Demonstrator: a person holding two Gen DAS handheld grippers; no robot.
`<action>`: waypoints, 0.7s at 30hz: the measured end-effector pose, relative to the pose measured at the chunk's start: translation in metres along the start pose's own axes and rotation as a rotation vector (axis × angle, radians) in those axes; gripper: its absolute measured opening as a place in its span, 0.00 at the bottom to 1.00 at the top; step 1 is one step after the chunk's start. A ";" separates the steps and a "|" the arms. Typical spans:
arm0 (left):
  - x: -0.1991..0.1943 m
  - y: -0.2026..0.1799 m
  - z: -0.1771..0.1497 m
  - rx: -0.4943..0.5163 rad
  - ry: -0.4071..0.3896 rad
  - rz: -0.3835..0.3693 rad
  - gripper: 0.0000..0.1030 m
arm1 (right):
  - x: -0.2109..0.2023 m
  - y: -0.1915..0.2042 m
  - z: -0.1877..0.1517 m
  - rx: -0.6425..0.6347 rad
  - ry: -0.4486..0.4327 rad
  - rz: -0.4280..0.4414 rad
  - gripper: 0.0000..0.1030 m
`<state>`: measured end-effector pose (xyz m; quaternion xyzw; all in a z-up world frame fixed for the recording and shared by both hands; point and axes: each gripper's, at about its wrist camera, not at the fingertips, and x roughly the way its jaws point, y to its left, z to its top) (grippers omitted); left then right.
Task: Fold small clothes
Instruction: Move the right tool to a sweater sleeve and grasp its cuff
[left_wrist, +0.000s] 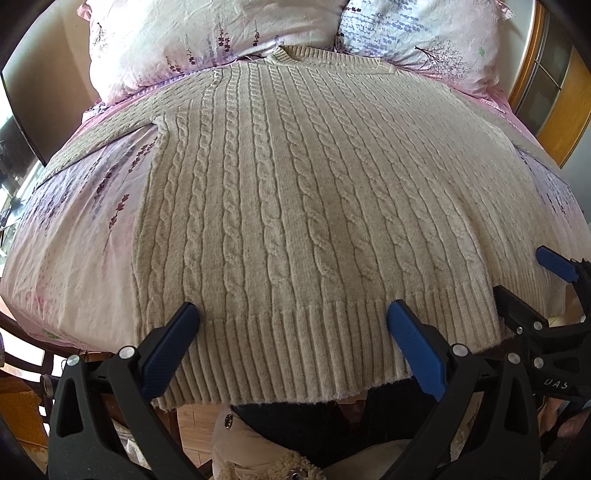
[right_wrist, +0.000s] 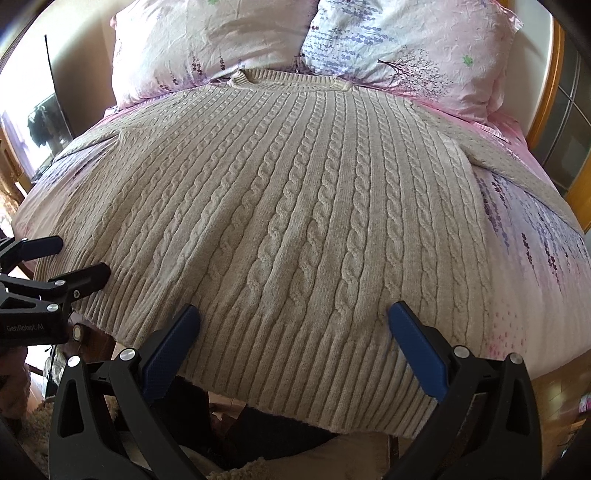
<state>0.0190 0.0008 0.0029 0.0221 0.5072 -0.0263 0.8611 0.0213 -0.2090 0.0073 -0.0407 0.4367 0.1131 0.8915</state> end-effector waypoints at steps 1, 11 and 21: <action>0.001 0.000 0.002 0.011 0.009 -0.005 0.98 | 0.000 -0.002 0.001 -0.006 0.007 0.011 0.99; -0.011 0.013 0.054 0.081 -0.140 -0.016 0.98 | 0.000 -0.085 0.051 0.221 -0.022 0.102 0.98; 0.012 0.027 0.122 0.063 -0.265 -0.249 0.98 | 0.032 -0.318 0.072 1.021 -0.083 0.039 0.55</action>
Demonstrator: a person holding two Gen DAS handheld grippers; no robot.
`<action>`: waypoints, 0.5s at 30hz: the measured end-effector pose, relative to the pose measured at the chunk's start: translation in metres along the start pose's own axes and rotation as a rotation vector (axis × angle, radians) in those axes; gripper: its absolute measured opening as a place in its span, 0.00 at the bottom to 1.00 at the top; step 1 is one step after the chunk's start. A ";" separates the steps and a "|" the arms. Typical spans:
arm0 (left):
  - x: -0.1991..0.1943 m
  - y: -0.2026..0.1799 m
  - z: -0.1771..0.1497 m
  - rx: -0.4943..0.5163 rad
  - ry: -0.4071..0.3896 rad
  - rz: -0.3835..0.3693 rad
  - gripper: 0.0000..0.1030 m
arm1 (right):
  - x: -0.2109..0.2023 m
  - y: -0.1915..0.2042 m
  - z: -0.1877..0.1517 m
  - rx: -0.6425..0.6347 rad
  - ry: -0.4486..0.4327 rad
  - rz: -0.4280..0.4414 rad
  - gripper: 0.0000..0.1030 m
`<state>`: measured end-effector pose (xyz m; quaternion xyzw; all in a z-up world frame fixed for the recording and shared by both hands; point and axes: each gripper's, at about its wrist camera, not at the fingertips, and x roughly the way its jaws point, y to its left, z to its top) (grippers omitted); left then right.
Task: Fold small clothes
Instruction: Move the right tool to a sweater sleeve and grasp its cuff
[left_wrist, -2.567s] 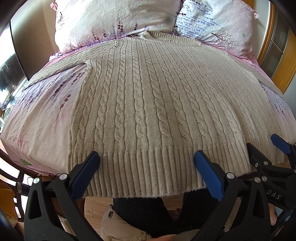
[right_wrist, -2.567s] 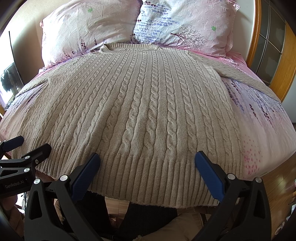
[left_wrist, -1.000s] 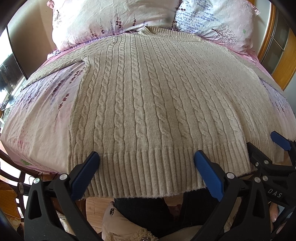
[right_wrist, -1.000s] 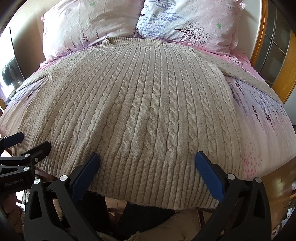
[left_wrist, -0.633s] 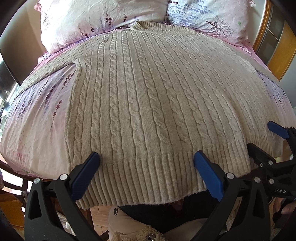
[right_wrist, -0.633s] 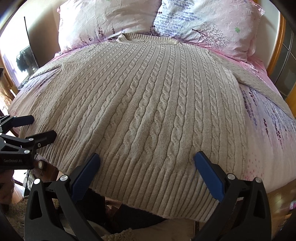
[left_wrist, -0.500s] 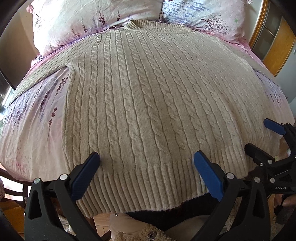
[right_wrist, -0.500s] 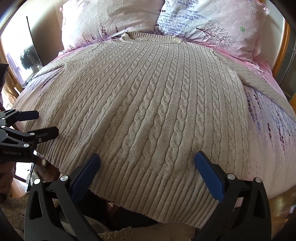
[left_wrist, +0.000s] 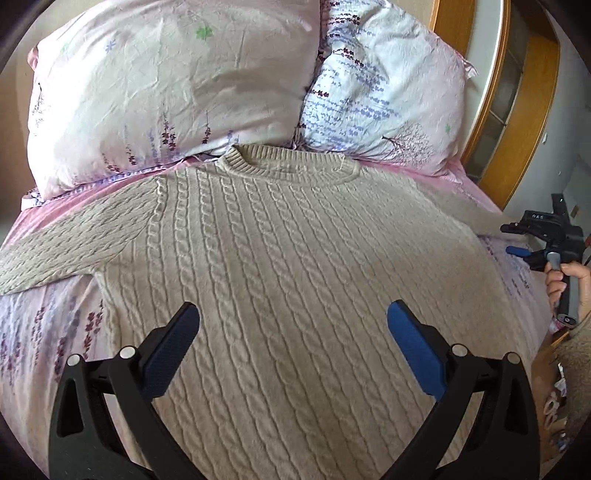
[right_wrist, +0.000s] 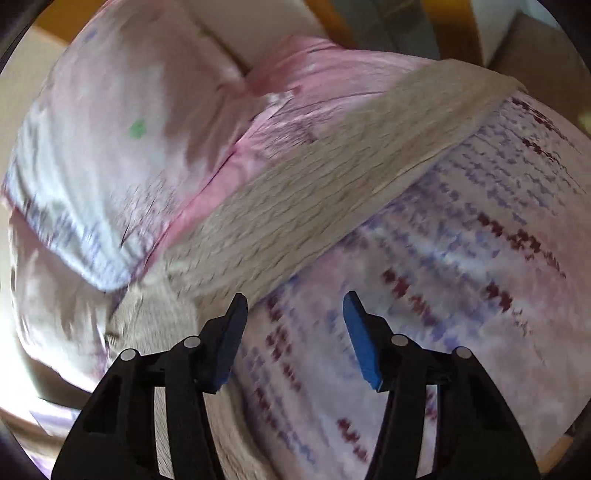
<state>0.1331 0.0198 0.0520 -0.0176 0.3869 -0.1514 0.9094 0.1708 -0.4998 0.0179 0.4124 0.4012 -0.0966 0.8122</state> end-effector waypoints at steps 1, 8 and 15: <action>0.004 0.001 0.004 -0.008 -0.003 -0.003 0.98 | 0.001 -0.009 0.010 0.047 -0.016 -0.004 0.54; 0.025 0.008 0.032 -0.016 -0.040 0.008 0.98 | 0.002 -0.042 0.046 0.195 -0.108 -0.039 0.47; 0.041 0.019 0.042 -0.062 -0.039 0.023 0.98 | 0.003 -0.053 0.061 0.233 -0.191 -0.085 0.32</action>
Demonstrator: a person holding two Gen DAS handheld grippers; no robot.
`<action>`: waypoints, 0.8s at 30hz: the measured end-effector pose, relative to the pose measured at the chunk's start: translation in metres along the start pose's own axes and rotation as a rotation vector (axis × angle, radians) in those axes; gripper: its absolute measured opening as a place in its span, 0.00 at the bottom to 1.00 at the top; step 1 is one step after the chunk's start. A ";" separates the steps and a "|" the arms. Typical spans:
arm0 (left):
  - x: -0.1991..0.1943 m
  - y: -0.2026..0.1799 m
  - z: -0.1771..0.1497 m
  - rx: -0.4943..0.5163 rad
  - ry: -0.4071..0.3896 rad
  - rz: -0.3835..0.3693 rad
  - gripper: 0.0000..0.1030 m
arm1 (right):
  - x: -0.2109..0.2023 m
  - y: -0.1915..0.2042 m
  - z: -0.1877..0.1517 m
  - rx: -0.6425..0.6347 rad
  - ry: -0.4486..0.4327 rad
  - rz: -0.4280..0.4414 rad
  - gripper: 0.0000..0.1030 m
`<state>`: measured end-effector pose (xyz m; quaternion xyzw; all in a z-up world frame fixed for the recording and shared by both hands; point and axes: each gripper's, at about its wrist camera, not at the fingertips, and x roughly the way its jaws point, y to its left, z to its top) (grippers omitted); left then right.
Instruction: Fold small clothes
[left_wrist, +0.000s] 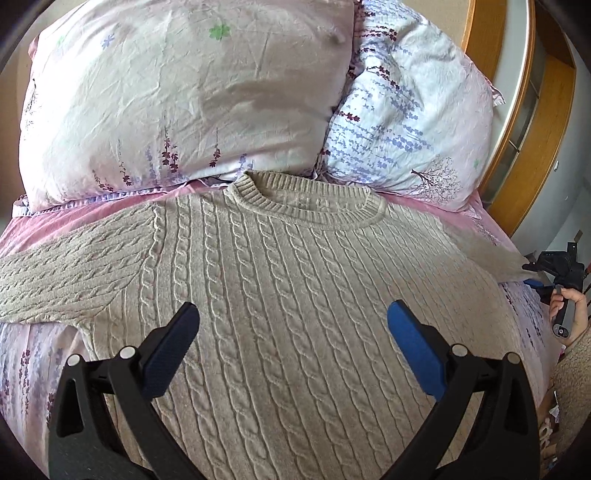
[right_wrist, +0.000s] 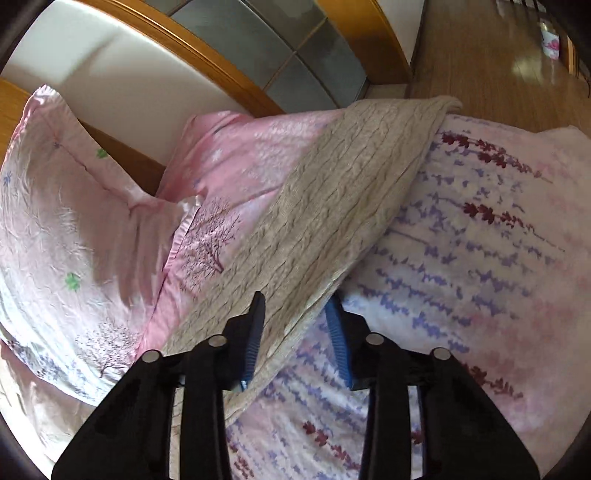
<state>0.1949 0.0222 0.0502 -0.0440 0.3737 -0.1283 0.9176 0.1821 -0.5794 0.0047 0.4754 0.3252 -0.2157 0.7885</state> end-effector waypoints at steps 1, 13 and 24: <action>0.002 0.001 0.000 -0.004 0.002 0.003 0.98 | 0.000 0.001 0.000 -0.023 -0.016 -0.021 0.25; 0.008 0.014 -0.001 -0.058 0.010 -0.090 0.98 | -0.051 0.104 -0.048 -0.435 -0.177 0.214 0.08; 0.004 0.017 -0.001 -0.103 -0.005 -0.109 0.98 | 0.006 0.172 -0.210 -0.795 0.244 0.344 0.08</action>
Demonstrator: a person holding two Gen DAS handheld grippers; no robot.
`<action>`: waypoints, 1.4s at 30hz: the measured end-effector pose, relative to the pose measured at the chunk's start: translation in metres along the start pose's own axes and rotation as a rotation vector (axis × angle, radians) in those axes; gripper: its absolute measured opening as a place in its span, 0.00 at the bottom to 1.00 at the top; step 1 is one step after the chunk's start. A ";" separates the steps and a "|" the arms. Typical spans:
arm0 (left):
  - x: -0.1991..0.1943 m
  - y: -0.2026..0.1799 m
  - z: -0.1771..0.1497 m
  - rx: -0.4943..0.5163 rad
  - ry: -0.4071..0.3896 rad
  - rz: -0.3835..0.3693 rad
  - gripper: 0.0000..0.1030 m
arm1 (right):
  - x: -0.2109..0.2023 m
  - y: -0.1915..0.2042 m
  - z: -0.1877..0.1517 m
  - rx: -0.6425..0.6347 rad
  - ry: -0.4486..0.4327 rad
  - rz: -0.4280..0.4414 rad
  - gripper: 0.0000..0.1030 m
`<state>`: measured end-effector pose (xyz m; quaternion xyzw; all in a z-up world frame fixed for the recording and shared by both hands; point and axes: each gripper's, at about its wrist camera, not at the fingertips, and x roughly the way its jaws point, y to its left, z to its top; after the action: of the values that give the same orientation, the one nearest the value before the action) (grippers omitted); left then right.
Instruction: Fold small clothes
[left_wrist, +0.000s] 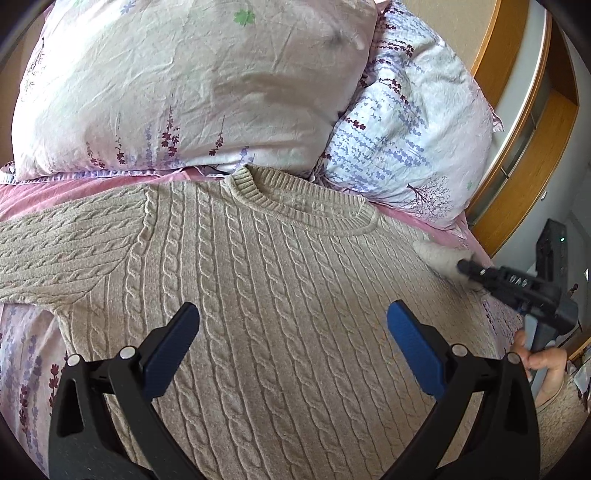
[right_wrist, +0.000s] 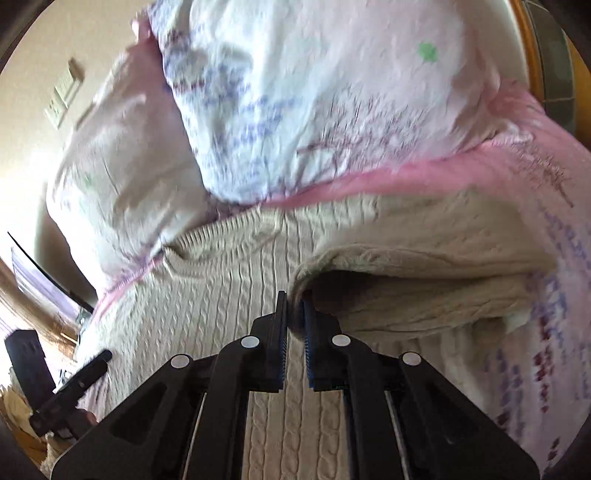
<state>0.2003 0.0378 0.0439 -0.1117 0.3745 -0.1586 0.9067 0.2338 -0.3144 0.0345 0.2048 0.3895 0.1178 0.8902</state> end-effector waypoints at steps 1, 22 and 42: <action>-0.001 0.000 0.000 -0.002 0.002 -0.004 0.98 | 0.007 0.000 -0.005 0.006 0.033 -0.001 0.09; -0.011 0.038 0.005 -0.138 -0.004 -0.094 0.96 | -0.031 -0.043 0.046 0.241 -0.222 -0.088 0.09; 0.041 0.046 0.011 -0.394 0.180 -0.253 0.67 | -0.009 0.020 -0.003 0.175 0.039 0.217 0.36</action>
<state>0.2451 0.0658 0.0107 -0.3175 0.4605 -0.2042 0.8034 0.2240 -0.2993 0.0473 0.3201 0.3910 0.1829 0.8434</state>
